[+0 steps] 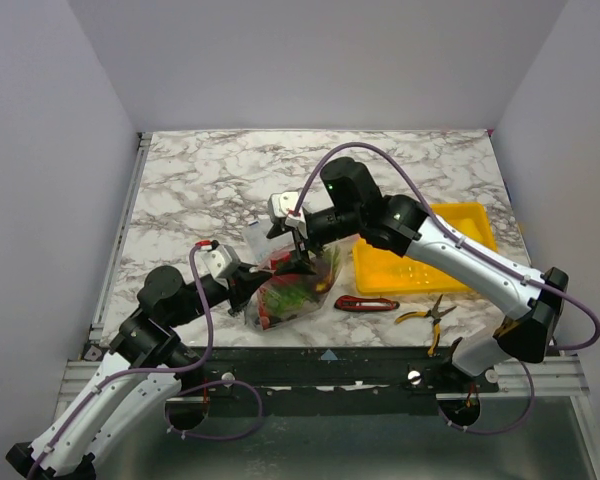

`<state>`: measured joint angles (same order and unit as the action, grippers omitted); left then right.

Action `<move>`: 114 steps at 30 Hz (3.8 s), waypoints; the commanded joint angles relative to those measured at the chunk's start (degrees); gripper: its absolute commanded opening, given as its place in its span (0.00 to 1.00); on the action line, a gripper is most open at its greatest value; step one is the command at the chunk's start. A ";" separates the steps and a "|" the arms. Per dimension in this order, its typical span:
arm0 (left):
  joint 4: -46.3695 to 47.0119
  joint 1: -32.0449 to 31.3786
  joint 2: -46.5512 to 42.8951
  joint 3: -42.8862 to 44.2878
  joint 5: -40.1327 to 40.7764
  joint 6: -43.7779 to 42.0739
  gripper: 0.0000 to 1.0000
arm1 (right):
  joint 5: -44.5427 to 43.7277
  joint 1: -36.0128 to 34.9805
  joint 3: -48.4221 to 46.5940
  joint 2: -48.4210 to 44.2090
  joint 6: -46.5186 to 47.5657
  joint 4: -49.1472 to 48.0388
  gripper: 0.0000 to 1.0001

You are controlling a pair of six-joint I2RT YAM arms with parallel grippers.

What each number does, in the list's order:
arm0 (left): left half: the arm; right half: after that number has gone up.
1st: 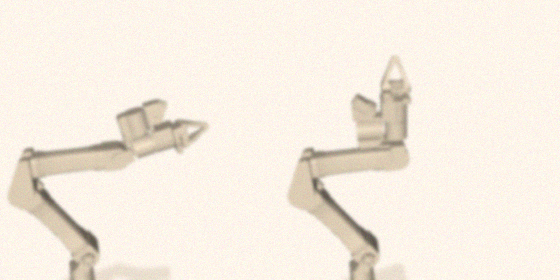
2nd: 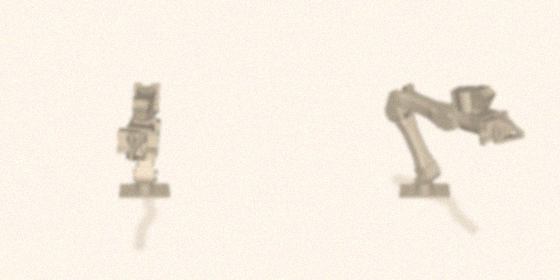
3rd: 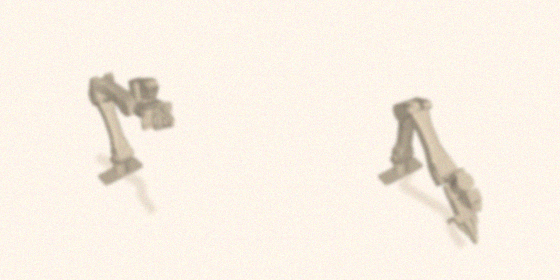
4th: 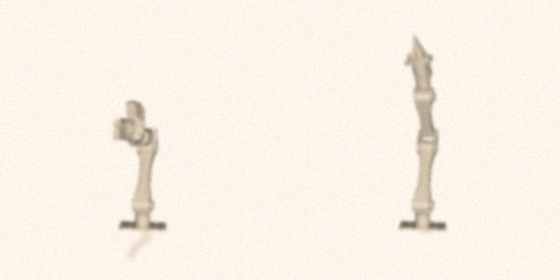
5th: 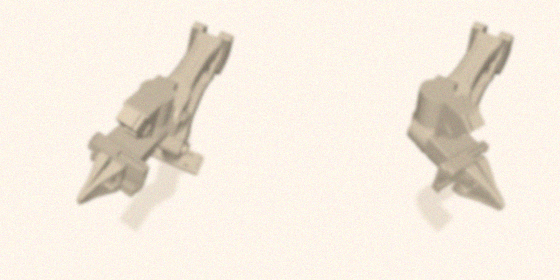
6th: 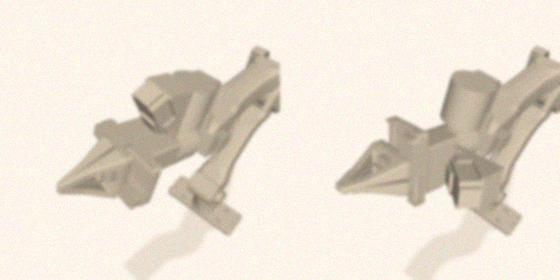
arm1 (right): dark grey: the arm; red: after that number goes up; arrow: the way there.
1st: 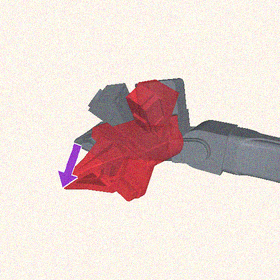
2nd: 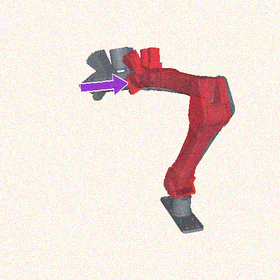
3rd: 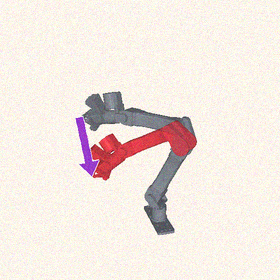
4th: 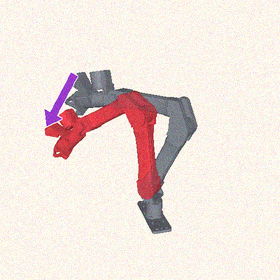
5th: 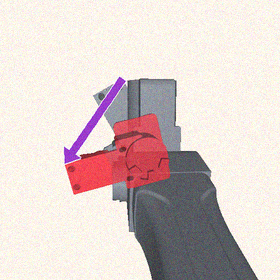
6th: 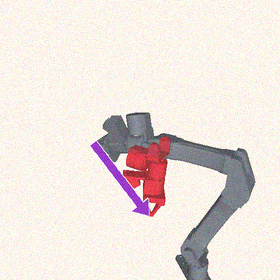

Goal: Place the food in the zip-top bag and seal the zipper
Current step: Zip the zipper food storage bag at the center of the board.

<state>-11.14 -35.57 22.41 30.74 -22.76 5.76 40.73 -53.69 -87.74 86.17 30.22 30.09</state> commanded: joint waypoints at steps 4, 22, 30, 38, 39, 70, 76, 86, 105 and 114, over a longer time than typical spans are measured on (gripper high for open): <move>0.11 0.33 0.01 2.74 -1.47 -1.79 0.00 | -3.99 -2.98 -0.84 1.97 5.06 3.06 0.66; -3.33 0.33 0.12 4.44 -3.67 -3.78 0.00 | -7.74 -3.54 2.82 0.09 5.73 -0.97 0.19; -14.33 0.37 -2.58 11.74 0.59 -1.45 0.75 | -9.17 -3.55 3.26 -0.46 4.72 0.71 0.00; -24.34 0.33 -4.10 20.81 10.71 -7.50 0.80 | -10.41 -3.57 2.78 -2.34 -3.66 2.30 0.00; -23.58 0.35 -3.93 21.58 13.01 -5.32 0.78 | -11.54 -3.58 3.08 -2.38 -5.32 1.52 0.00; -25.08 0.33 10.55 24.05 -7.94 -22.97 0.41 | -8.93 -3.53 6.95 -5.32 -8.86 -0.58 0.00; -25.19 0.35 12.65 24.59 -7.32 -23.29 0.35 | -8.65 -3.54 6.53 -5.49 -8.51 -0.20 0.00; -24.38 0.33 13.30 24.62 -6.84 -23.16 0.23 | -7.86 -3.58 6.56 -4.96 -8.07 -0.31 0.00; -22.68 0.33 15.35 24.01 -13.93 -22.76 0.01 | -7.61 -3.53 7.96 -5.62 -9.25 -6.76 0.00; -24.73 0.35 13.99 24.34 -19.05 -23.65 0.01 | -8.38 -3.58 10.47 -6.97 -6.38 -8.85 0.00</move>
<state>-36.60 -34.83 36.77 54.33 -34.02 -17.52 31.77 -56.88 -78.54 80.97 22.02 29.06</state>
